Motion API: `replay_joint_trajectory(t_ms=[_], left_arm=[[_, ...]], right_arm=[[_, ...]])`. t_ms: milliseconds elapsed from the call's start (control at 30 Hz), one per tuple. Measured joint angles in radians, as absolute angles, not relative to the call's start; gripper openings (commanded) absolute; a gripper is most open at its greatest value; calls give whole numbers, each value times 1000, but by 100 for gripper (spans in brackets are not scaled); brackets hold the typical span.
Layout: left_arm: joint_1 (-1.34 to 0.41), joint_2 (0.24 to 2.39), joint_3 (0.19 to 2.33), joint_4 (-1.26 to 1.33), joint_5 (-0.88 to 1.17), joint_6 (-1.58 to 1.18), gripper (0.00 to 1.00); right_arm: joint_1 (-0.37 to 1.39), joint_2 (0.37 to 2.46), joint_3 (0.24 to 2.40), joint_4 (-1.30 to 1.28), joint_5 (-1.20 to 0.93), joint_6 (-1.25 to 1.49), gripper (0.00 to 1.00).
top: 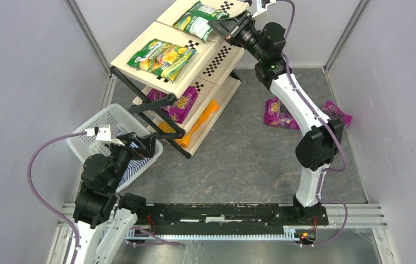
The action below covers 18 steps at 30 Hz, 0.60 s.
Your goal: Place and organize the candy bags onto the shelf
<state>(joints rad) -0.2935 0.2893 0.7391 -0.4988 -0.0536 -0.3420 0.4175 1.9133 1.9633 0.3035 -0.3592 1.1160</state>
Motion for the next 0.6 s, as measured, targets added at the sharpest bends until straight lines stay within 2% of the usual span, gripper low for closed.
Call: replay_joint_trajectory(t_ms=[467, 600], left_arm=[[-294, 294, 739, -499, -70, -342, 100], [-294, 294, 739, -499, -71, -342, 100]], right_arm=[[451, 1926, 1964, 337, -387, 1129, 1], [451, 1928, 1963, 343, -389, 1131, 6]])
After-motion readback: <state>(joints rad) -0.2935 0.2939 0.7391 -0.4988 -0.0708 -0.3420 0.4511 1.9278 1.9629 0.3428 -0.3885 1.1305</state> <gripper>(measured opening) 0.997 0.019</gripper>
